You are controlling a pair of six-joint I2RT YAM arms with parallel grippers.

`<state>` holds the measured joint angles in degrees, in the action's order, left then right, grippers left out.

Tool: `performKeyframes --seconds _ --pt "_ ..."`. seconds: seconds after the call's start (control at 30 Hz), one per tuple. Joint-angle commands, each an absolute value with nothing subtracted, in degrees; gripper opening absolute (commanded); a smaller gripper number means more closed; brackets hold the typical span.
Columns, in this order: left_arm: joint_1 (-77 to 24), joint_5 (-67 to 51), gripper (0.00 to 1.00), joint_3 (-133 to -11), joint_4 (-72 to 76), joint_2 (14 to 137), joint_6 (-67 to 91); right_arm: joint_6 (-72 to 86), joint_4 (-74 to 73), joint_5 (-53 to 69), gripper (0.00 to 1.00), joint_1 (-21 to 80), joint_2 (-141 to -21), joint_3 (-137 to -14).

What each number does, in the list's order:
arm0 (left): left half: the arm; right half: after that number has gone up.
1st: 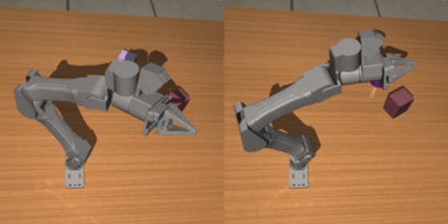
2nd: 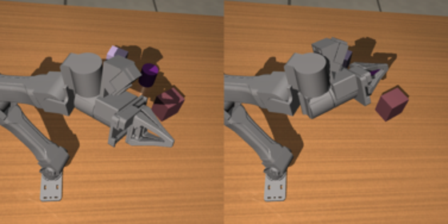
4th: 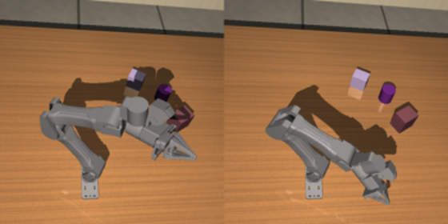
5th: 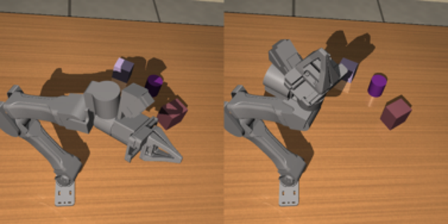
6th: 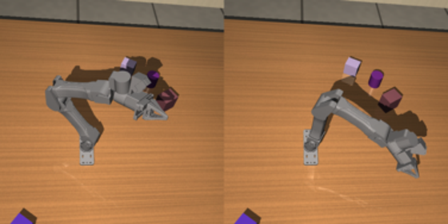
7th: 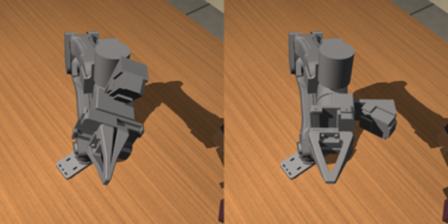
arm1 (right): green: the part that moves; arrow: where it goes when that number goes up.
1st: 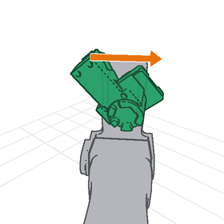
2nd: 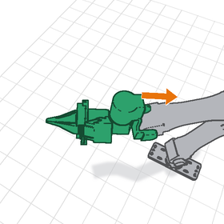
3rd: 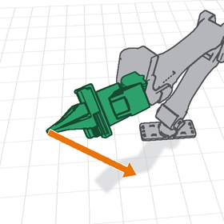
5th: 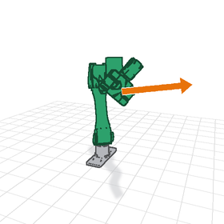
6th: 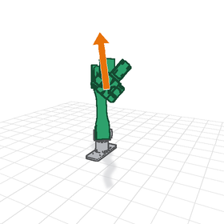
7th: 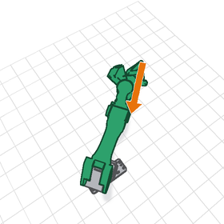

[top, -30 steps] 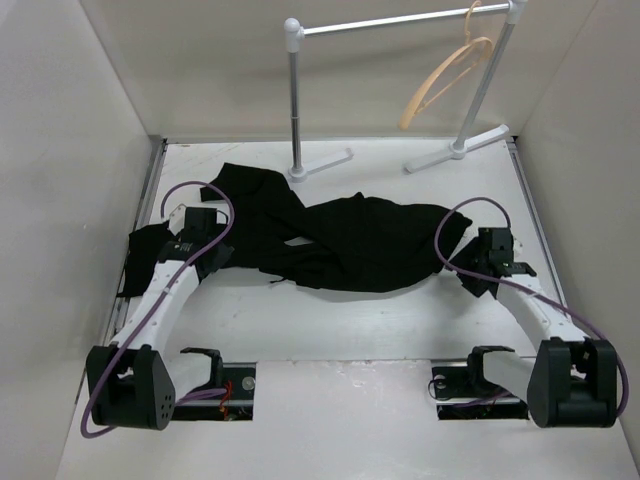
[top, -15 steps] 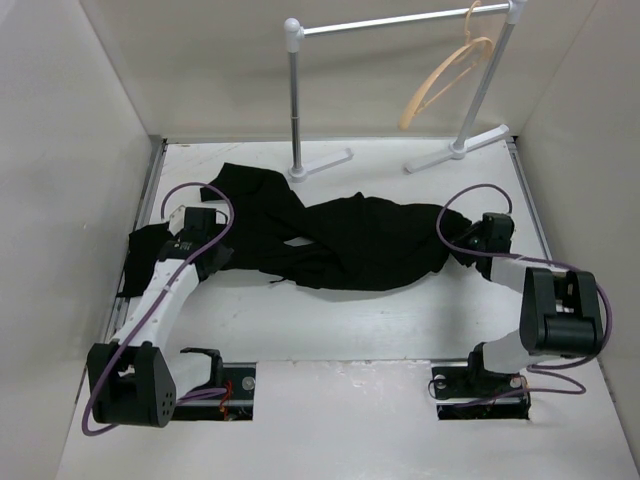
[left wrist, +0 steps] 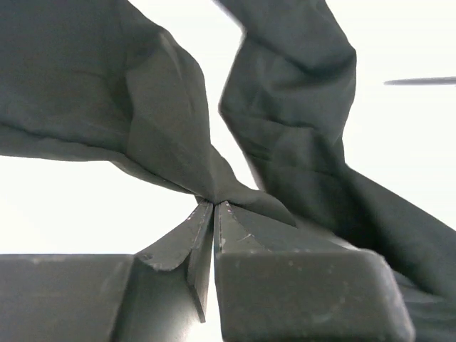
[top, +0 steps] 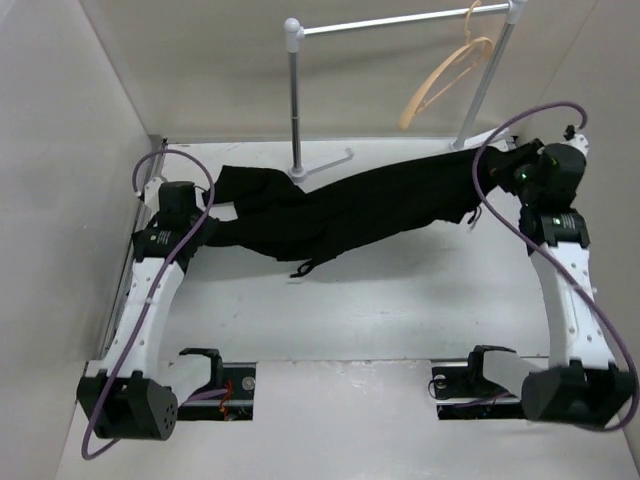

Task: Place the trousers on the hanger
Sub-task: Flatten out the trousers at the center of the board.

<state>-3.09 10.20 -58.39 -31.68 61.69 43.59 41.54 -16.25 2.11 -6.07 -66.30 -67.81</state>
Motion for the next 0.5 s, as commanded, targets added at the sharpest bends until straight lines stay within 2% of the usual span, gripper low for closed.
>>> performKeyframes --seconds 0.0,0.17,0.3,0.4,0.47 --pt "-1.28 12.13 0.01 -58.81 -38.66 55.56 43.86 35.95 -33.12 -3.16 0.06 -6.89 -59.61 -66.73" --pt "0.49 13.53 0.01 -52.74 -45.86 50.1 43.77 38.31 -37.7 -5.01 0.03 -15.06 -51.08 -57.06" --pt "-0.74 13.97 0.01 -50.19 -49.21 46.59 44.82 43.76 -39.38 -5.01 0.08 -18.4 -47.47 -47.93" --pt "-1.79 14.5 0.01 -51.23 -53.42 44.83 44.82 44.82 -40.86 -5.62 0.25 -19.65 -43.78 -43.78" --pt "-3.29 14.68 0.01 -51.94 -56.41 42.64 45.0 43.69 -43.66 -6.41 0.3 -18.08 -43.07 -44.03"
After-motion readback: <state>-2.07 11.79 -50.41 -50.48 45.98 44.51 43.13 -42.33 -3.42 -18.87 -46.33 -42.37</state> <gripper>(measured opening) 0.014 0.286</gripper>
